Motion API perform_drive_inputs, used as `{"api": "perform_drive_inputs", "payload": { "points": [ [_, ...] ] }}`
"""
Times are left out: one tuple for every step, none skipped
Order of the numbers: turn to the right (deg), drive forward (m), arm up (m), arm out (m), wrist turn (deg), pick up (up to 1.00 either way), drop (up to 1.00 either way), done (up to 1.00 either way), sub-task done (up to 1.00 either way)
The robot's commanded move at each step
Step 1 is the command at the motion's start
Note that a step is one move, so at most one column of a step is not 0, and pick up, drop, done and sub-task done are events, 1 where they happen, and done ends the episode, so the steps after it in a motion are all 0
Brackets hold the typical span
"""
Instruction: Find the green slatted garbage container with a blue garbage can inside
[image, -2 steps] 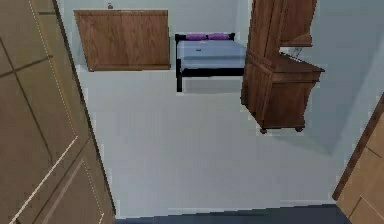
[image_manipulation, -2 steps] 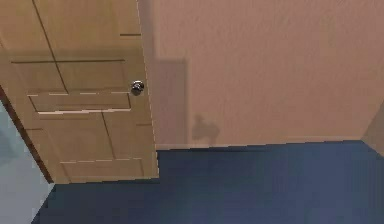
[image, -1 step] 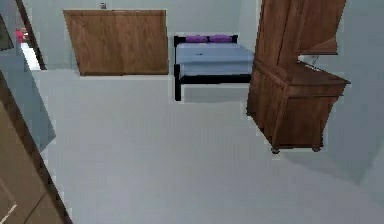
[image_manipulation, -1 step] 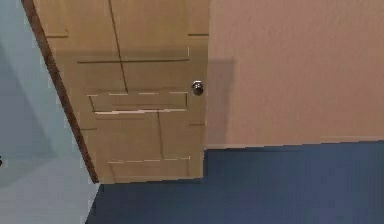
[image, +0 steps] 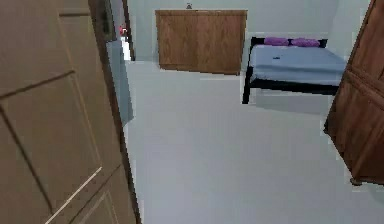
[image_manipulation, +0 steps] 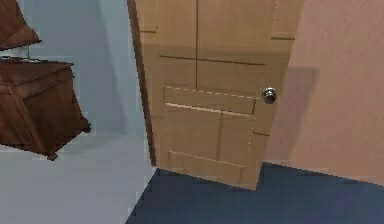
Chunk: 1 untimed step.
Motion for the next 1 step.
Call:
{"api": "perform_drive_inputs", "payload": {
  "points": [
    [0.0,1.0,0.0,0.0,0.0,0.0,0.0,0.0,0.0]
  ]
}}
